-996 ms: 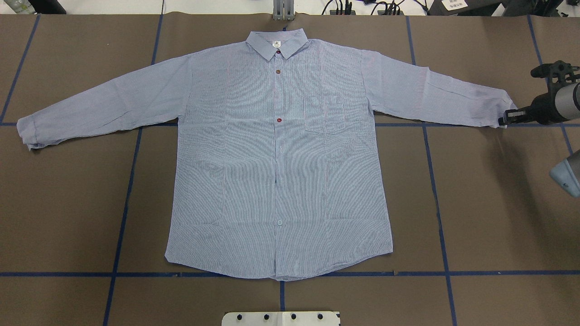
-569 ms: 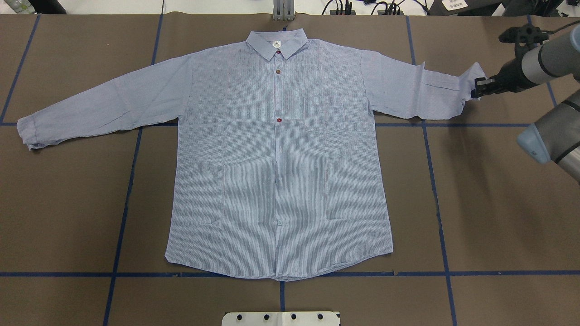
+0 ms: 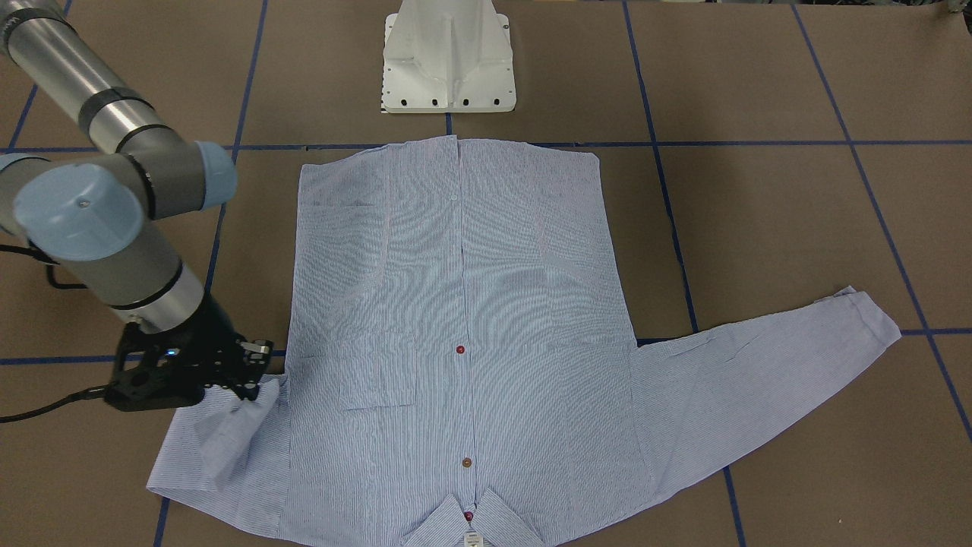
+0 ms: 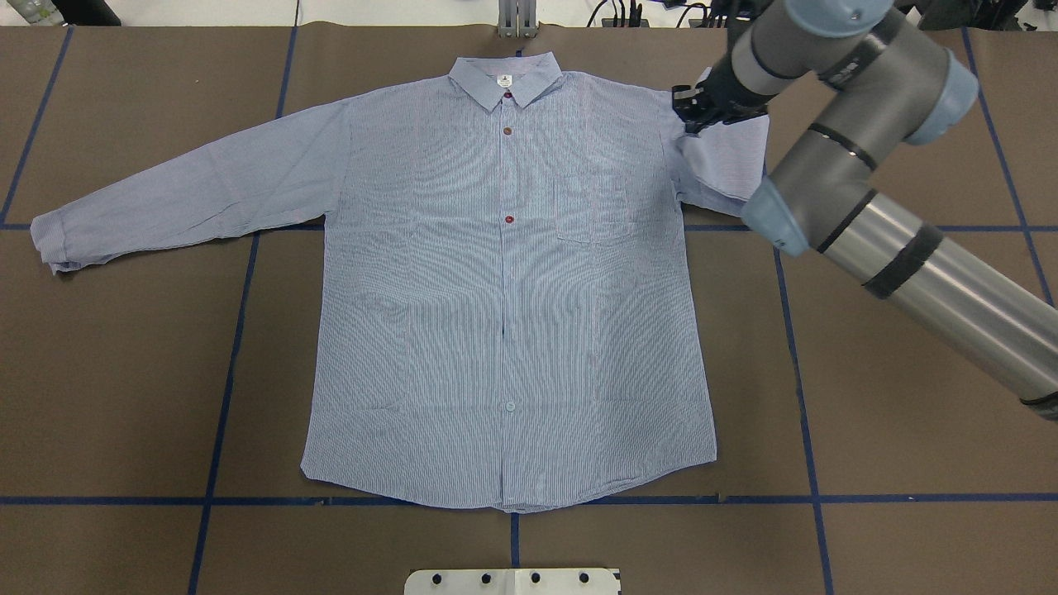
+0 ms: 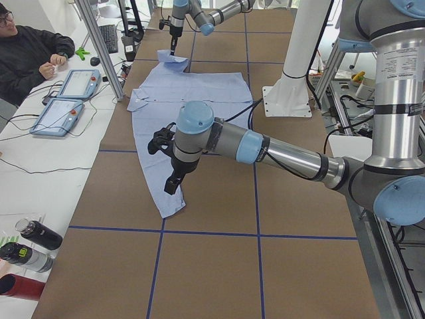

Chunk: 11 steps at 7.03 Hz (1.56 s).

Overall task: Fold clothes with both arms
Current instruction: 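Carry the grasped sleeve across the shirt body toward the collar and release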

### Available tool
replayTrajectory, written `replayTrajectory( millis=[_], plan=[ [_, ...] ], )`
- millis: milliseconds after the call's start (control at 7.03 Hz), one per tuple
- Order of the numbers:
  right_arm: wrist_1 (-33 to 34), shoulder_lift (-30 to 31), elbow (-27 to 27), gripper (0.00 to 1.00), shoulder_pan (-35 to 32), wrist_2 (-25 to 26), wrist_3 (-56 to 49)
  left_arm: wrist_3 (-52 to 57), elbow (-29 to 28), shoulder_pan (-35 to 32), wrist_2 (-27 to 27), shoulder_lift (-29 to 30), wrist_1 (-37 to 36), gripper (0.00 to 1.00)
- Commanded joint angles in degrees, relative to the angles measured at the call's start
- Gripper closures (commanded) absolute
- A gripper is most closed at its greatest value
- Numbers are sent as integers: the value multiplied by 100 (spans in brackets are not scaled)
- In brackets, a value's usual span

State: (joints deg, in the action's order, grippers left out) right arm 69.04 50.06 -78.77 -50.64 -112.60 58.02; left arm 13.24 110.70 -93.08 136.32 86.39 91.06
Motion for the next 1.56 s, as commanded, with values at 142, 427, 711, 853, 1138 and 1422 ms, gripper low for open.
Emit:
replayTrajectory(
  millis=[142,427,711,853,1138,1422],
  plan=[
    [172,-1758,1333,100,1185,1586,850,3,-39,0,0,1,0,0],
    [163,-2183,1758,100,1582,2100,860,3,-48,0,0,1,0,0],
    [163,-2772,2434,100,1767,2154,860,11,-66,0,0,1,9,0],
    [154,-2774,2576,100,1916,2189,851,11,-127,0,0,1,52,0],
    [154,-3220,3198,34,2102,2207,869,11,-215,0,0,1,132,0],
    [154,-3904,3935,2,2111,2269,904,11,-259,0,9,10,132,0]
  ],
)
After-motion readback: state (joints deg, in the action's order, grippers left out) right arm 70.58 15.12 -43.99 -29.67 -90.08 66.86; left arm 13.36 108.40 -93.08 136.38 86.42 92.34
